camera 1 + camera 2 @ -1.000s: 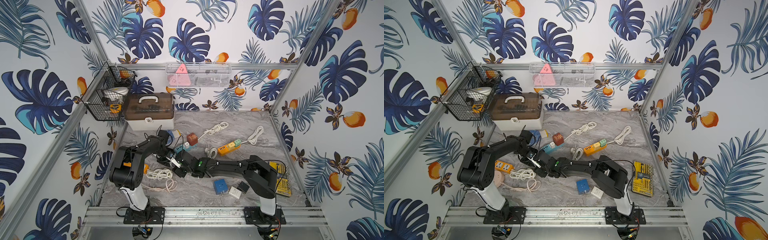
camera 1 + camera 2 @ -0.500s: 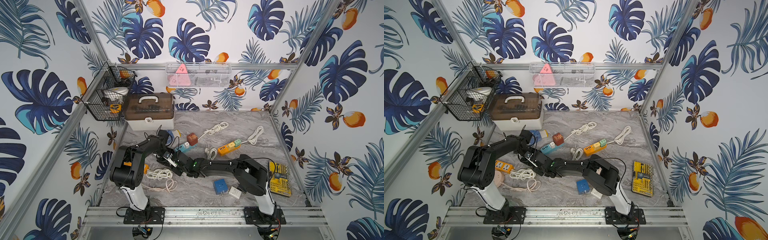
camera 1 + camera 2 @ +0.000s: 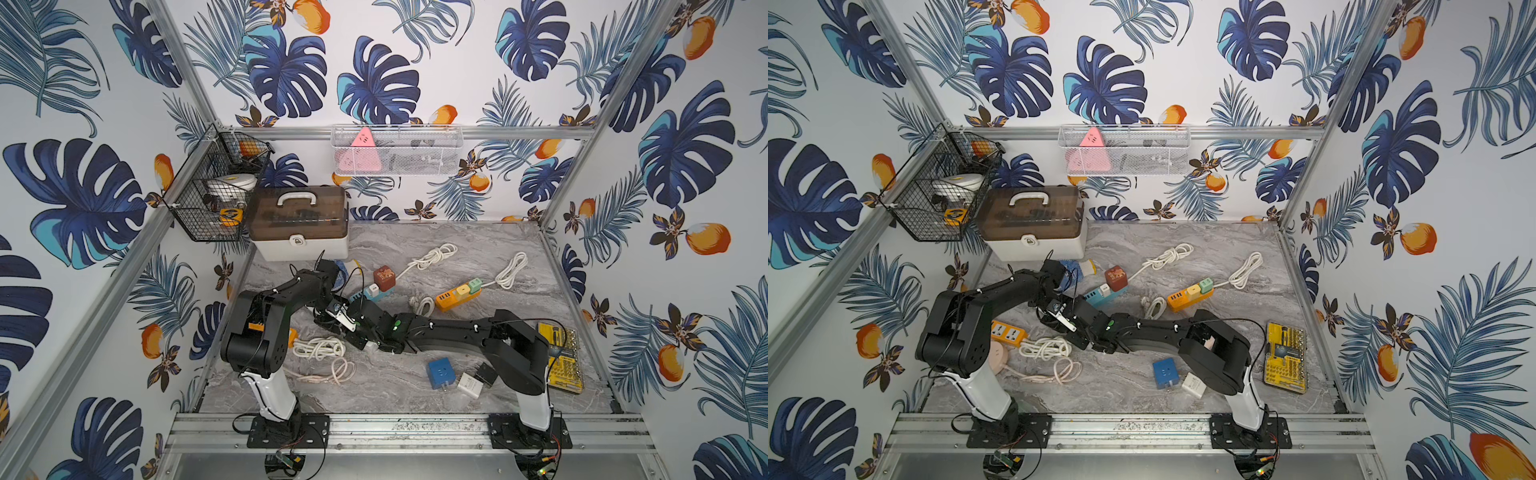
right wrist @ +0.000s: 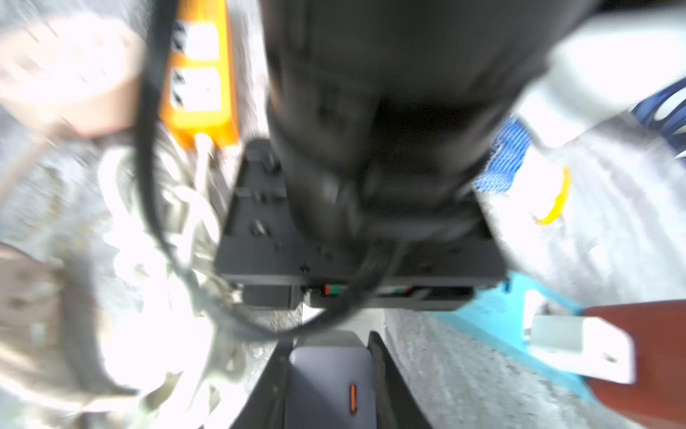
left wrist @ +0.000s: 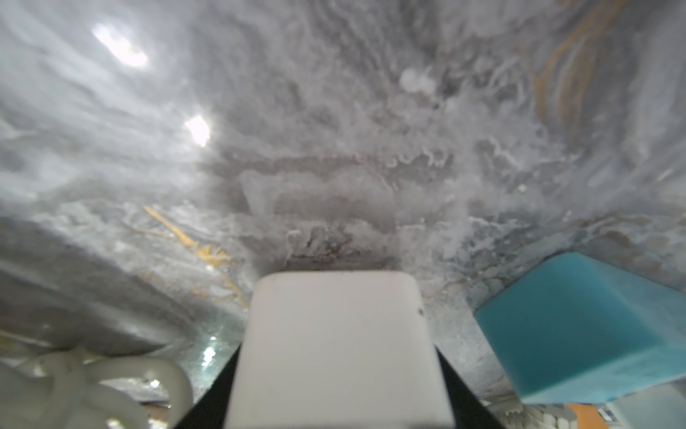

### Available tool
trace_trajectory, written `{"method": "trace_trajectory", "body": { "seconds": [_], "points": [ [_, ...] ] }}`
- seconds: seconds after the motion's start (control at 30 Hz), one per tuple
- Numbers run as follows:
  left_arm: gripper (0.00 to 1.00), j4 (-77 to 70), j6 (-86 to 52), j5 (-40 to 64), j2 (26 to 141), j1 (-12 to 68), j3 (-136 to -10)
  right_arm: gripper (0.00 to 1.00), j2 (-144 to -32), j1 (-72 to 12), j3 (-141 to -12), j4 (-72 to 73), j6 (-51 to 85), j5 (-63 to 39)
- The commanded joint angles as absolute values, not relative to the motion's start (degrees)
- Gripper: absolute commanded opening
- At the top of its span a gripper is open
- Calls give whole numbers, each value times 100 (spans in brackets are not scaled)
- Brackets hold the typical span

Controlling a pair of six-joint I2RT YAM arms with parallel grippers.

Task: Pull the plug off the socket
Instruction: Remove the plug from the socket.

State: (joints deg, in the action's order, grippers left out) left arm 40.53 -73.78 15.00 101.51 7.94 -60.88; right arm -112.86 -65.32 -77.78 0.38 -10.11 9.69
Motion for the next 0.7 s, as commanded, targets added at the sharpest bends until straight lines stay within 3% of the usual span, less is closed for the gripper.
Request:
{"method": "trace_trajectory", "body": {
  "seconds": [0.0,0.4,0.67],
  "points": [
    [0,4149,-7317,1441,10176,782,-6092,12,-11124,-6548,-7734,16,-1009,701],
    [0,4113,-7302,1485,10104,782,-6091,17,-9475,-6552,-7169,-926,286,528],
    [0,4135,-7233,1477,10047,782,-6074,19,-8402,-6563,-6916,-3203,1843,279]
  ]
}}
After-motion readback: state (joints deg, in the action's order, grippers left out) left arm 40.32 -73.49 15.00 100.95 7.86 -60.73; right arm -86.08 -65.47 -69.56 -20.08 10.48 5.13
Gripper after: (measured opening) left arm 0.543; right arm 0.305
